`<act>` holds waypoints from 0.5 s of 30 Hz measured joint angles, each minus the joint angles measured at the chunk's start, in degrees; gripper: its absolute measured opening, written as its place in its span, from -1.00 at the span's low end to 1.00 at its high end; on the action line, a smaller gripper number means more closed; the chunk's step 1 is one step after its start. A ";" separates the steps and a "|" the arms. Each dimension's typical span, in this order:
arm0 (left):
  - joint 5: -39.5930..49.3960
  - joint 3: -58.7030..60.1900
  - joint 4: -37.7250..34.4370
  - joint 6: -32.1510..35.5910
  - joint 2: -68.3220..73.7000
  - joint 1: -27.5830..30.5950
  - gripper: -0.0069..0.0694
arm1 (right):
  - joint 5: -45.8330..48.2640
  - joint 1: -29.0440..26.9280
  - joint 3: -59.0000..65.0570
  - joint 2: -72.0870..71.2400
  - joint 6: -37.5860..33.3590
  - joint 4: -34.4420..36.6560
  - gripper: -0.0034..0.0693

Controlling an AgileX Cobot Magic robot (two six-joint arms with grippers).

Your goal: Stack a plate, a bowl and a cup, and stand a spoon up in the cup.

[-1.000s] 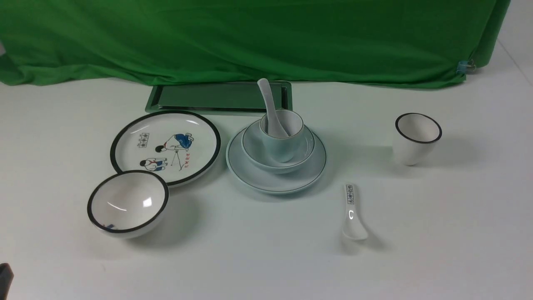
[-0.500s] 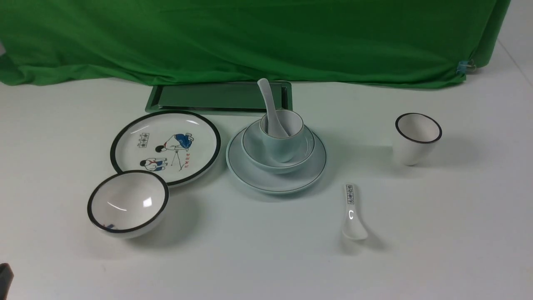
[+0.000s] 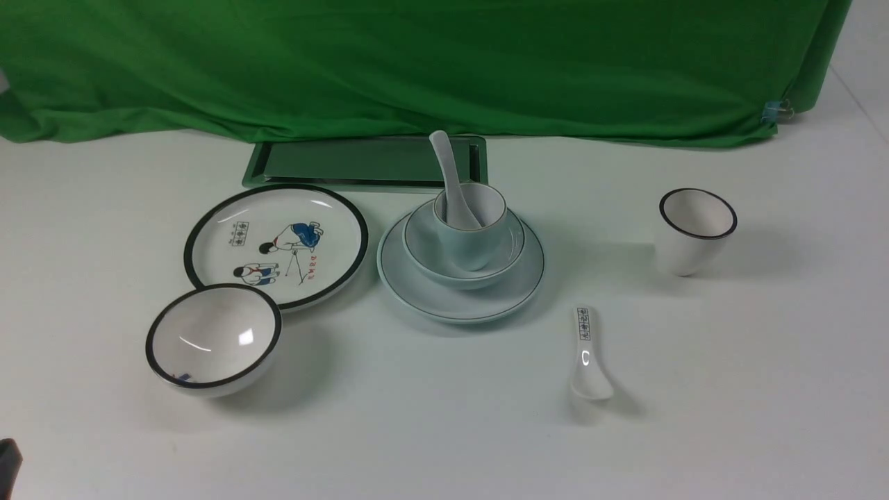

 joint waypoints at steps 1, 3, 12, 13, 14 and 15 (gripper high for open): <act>0.00 0.00 0.00 0.00 0.00 0.00 -0.89 | 0.00 0.00 0.00 0.00 0.00 0.00 -0.29; 0.00 0.00 0.00 0.00 0.00 0.00 -0.89 | 0.00 0.00 0.00 0.00 0.00 -0.02 -0.28; 0.00 0.00 0.00 0.00 0.00 0.00 -0.89 | 0.05 0.00 0.00 0.00 0.00 -0.02 -0.25; 0.00 0.00 0.00 0.00 0.00 0.00 -0.89 | 0.05 0.00 0.00 0.00 0.00 -0.02 -0.25; 0.00 0.00 0.00 0.00 0.00 0.00 -0.89 | 0.05 0.00 0.00 0.00 0.00 -0.02 -0.25; 0.00 0.00 0.00 0.00 0.00 0.00 -0.89 | 0.05 0.00 0.00 0.00 0.00 -0.02 -0.25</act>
